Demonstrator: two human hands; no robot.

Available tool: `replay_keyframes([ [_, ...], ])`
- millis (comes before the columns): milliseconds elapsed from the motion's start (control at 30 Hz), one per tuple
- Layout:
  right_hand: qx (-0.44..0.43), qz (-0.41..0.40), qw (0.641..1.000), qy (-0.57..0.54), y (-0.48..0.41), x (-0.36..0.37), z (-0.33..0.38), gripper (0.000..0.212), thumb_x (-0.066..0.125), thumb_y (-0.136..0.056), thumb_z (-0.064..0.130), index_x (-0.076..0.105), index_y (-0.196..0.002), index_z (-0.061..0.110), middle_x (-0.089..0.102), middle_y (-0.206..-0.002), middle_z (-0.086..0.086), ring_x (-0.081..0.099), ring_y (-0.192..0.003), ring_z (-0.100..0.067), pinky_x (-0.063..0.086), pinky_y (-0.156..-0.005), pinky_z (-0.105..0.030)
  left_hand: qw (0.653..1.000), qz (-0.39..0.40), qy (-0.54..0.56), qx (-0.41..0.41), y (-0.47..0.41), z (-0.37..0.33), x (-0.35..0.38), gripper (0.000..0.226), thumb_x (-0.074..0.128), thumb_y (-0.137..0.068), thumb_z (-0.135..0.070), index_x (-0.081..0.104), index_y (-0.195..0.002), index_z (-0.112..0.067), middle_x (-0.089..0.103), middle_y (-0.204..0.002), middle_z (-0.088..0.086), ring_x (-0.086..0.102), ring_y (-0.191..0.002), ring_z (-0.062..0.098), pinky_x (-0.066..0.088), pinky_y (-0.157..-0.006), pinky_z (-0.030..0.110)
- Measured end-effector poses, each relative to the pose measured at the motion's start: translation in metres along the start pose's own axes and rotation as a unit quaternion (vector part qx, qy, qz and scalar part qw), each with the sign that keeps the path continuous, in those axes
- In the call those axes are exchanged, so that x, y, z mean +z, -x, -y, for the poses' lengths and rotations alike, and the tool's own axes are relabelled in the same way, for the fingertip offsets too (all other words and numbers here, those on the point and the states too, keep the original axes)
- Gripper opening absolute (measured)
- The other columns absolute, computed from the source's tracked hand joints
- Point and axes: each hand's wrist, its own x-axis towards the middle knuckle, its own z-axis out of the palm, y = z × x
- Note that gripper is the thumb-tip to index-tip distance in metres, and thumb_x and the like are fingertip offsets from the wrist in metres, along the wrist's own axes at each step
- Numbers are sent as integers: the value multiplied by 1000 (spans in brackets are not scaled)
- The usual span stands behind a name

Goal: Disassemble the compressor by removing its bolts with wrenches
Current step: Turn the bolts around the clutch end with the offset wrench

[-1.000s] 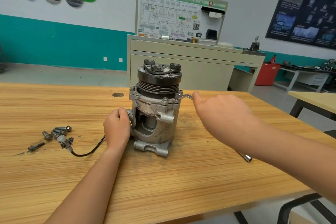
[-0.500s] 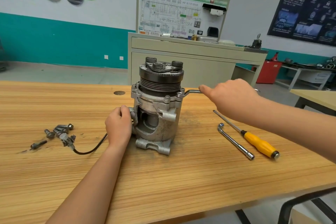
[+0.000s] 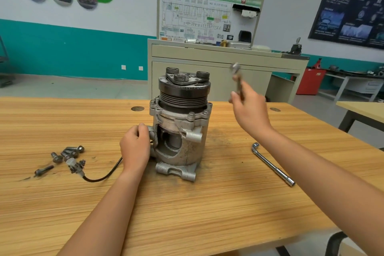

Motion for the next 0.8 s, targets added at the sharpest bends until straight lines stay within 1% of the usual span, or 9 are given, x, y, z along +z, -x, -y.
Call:
replay_keyframes([
  [33,38,4,997,-74,10,-7,5,37,44,-96,14,46,-133,19,58,-69,-3,56,-65,-22,47,-61,-39,1000,1,2,-3,-1,0,0,37,39,-92,-16,51,-67,8,45,-63,12,39,-58,20,32,-55,33],
  [100,1,43,997,-61,34,-20,15,44,43,-96,16,38,-139,25,48,-60,3,48,-54,-18,40,-51,-36,1000,1,6,-5,0,1,0,37,38,-92,-17,51,-69,9,45,-66,13,39,-61,22,33,-57,36],
  [167,-64,101,991,57,53,-33,20,48,42,-96,18,32,-142,28,43,-55,6,42,-49,-15,33,-47,-33,1000,5,7,-7,0,1,0,39,38,-93,-19,51,-71,11,46,-67,14,40,-62,22,33,-58,36],
  [300,-58,150,933,323,60,-42,26,57,35,-97,14,11,-146,35,37,-66,3,40,-61,-21,23,-46,-31,1000,3,2,1,1,1,0,41,38,-94,-19,52,-72,12,47,-67,14,40,-62,21,33,-57,34],
  [400,-56,185,901,387,57,-41,39,68,36,-92,4,4,-146,29,37,-73,0,38,-64,-23,17,-43,-28,1000,-2,-20,20,1,1,0,38,38,-95,-18,46,-63,-1,40,-60,9,35,-57,17,27,-53,31],
  [500,-68,216,877,424,53,-44,54,70,38,-86,-3,10,-146,20,33,-65,0,36,-60,-23,16,-42,-28,999,0,-23,27,2,1,-1,35,38,-95,-18,46,-64,-6,40,-60,9,34,-56,17,27,-54,31],
  [667,-107,317,807,486,36,-48,98,45,44,-87,-2,39,-132,6,25,-63,-1,27,-57,-19,23,-40,-27,999,-4,-35,33,3,-1,-1,39,38,-96,-17,35,-58,-11,34,-55,4,30,-53,14,24,-52,31],
  [733,-111,329,800,489,34,-45,104,39,45,-88,-1,44,-127,5,25,-63,0,28,-58,-18,23,-40,-25,999,-5,-33,37,3,-1,-1,41,38,-96,-16,30,-56,-14,31,-54,1,28,-52,14,22,-52,31],
  [800,-127,316,801,492,36,-44,96,45,42,-89,-1,38,-133,4,26,-63,2,32,-56,-17,24,-39,-26,999,-8,-33,39,3,-1,-1,41,38,-96,-16,29,-56,-14,31,-53,0,27,-51,13,21,-51,31],
])
